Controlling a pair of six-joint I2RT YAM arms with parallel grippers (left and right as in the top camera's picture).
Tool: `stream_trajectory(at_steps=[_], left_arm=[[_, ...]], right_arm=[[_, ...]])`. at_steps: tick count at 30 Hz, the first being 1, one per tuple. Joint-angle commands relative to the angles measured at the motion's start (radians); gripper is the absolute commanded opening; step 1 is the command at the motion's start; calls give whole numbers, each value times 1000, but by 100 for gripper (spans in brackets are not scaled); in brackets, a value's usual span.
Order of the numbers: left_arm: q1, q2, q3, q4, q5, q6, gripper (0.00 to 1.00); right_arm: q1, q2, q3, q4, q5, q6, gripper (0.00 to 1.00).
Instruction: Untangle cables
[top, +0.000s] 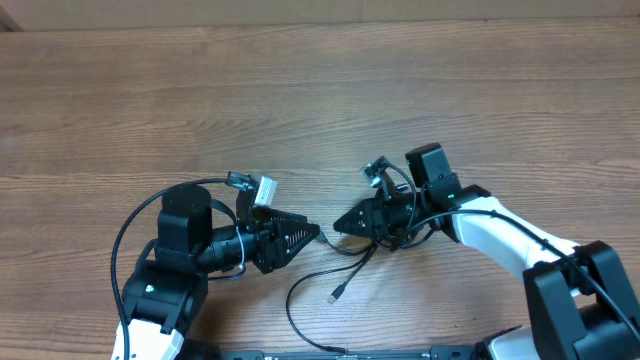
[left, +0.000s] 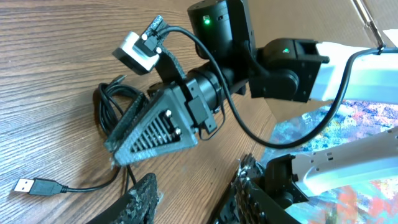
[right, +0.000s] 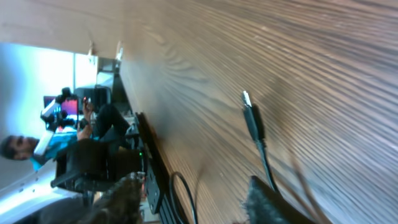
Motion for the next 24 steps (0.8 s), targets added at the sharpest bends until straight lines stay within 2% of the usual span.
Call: stream_trajectory(at_steps=[1,3,6,10,14,17,24], left_arm=[[5,-7,19,-4,-13,0,42],[5,-7,19,-16,-23,0,45],[4,-6,19,-45,-92,0,49],[4,4,19,-55,-156,-19,51],[3,29,19,-55,-190,-90,54],[4,56,19,-62,-188,-96,53],[4,83,19,-67,-188,-137,54]], right_arm=[[-50,-76,68,-76,157,-26,74],[-74,-124,89,-169,342,-19,81],[-101,-214,101,-305,702,73,81],[-111,-301,100,-422,999,126,81],[-112,-279,81,-415,1022,111,73],[-112,-220,30,-335,1017,111,69],[-110,-87,26,-307,867,87,47]])
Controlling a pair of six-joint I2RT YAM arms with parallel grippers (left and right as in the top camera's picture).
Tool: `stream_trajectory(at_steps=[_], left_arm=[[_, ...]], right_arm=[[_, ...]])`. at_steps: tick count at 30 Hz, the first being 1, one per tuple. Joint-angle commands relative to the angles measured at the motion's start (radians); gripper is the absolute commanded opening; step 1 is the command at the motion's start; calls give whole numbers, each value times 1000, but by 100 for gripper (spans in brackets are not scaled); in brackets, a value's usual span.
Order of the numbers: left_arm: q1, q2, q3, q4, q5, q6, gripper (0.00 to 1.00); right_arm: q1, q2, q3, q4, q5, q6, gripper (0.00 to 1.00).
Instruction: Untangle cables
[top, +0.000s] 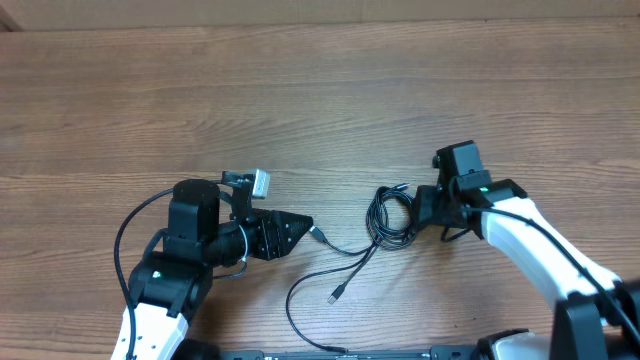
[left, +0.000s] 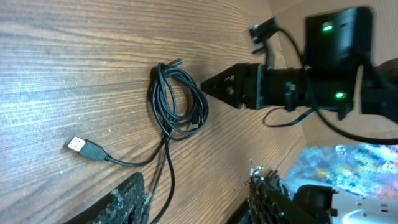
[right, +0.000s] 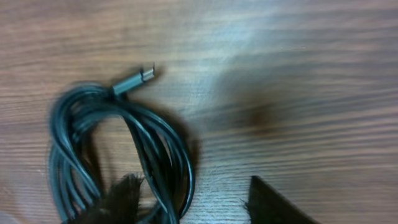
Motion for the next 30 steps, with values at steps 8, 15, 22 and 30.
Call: stream_trajectory(at_steps=[8,15,22,30], left_arm=[[4,7,19,0,-13,-40,54],[4,7,19,0,-14,-40,54],[4,7,19,-31,-13,0,47],[4,7,19,-34,117,198,47]], right_arm=[[4,108,-37,28,-56,-17,39],[5,123,-76,89,-256,-18,4],[3,69,31,72,-712,-140,4],[3,-149,72,71,-864,-142,4]])
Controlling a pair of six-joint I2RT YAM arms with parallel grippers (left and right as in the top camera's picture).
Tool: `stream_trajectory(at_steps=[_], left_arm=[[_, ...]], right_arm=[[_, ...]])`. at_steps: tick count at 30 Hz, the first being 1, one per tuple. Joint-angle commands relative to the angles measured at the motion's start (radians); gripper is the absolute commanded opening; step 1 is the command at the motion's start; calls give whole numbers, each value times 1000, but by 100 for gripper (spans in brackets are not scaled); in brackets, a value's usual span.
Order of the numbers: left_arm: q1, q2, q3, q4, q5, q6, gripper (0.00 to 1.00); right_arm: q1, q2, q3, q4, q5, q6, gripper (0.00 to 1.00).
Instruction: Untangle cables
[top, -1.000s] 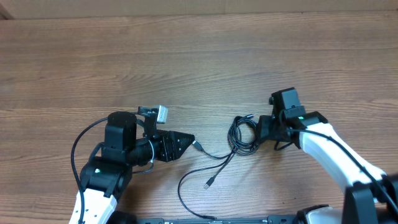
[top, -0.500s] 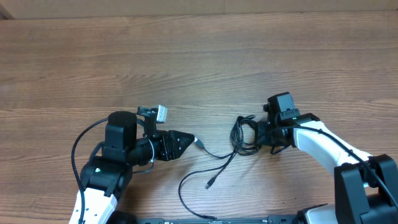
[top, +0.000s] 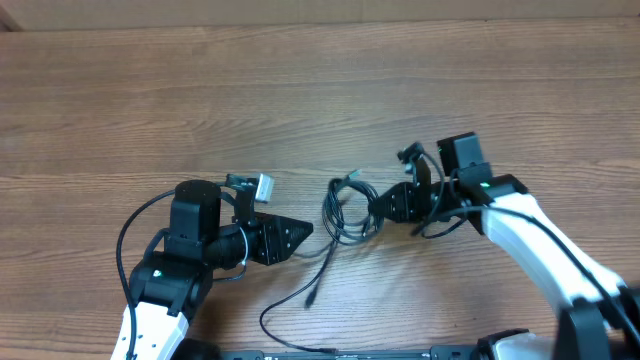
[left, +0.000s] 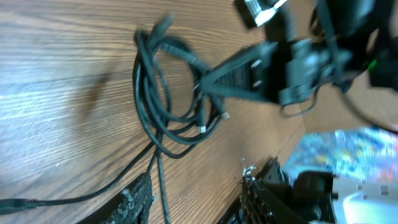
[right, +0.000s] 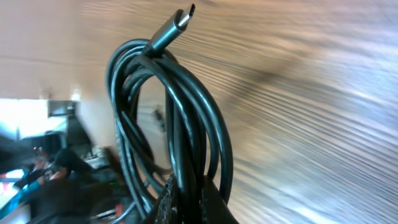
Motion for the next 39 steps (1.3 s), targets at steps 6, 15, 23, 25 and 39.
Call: stream_trajectory(at_steps=[6,15,23,25,39], left_arm=[[3,1,19,5,72,125,46],[3,1,19,27,149,150,40],[3,1,19,83,248,146,42],[3,1,19,88,247,134,45],[3,2,19,110,89,-114,45]], right_arm=[[6,-273,32,-38,-120,-19,4],[6,-366,32,-83,-103,-2,4],[8,-366,29,-125,-2,-2,4],[8,-366,29,-136,1,-2,4],[50,-366,29,-98,-51,-2,4]])
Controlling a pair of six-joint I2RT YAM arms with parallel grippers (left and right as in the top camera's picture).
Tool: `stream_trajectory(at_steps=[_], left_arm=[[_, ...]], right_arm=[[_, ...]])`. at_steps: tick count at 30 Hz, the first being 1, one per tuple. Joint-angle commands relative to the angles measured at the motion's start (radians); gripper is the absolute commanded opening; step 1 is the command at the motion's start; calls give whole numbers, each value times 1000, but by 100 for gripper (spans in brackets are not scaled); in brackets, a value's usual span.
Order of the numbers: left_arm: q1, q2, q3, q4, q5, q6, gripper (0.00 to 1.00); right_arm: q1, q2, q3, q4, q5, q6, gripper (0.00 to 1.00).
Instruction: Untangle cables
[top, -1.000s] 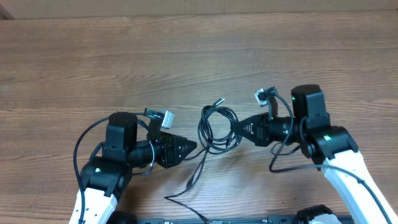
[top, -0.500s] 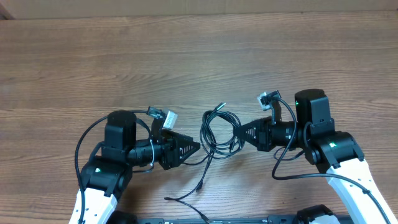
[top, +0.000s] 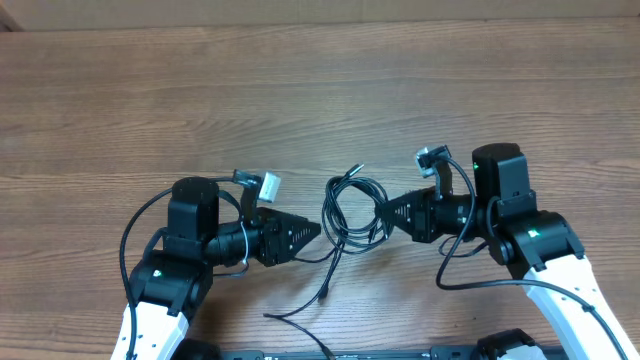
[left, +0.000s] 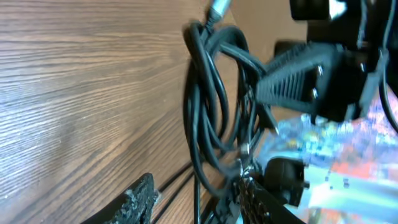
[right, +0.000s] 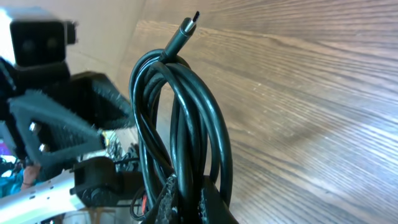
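A black cable coil (top: 350, 208) hangs off the wooden table (top: 320, 90), and my right gripper (top: 384, 215) is shut on its right side. In the right wrist view the loops (right: 186, 124) stand up from the shut gripper (right: 194, 196), with a plug end (right: 188, 25) on top. Loose tails (top: 328, 285) trail toward the front edge. My left gripper (top: 314, 232) points right, just left of the coil, and is open. In the left wrist view, tail strands run between its fingers (left: 135, 198) below the coil (left: 214, 99).
The two arms face each other tip to tip near the table's front middle. A small white camera block (top: 266, 186) sits on the left wrist. Bare wood stretches across the back and both sides.
My left gripper has shifted slightly right, closer to the coil, and the tails now lie between its open fingers. The right gripper still holds the coil in about the same place; the tails shifted.
At first my right gripper was open, reaching left over the cable toward the left gripper. Then it sat back to the right, still open, with the coil flat on the table. After that it was shut on the coil further left, where it remains.
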Motion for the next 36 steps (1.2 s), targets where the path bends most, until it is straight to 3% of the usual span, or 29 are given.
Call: stream_trajectory(at_steps=[1,15,36], left_arm=[[3,2,19,17,-38,-89,45],[3,2,19,-60,-196,-137,42],[2,3,19,-21,-140,-167,43]], right_arm=[[37,-10,26,15,-32,-2,4],[92,-10,26,35,-33,-2,4],[92,-10,26,36,-32,-2,4]])
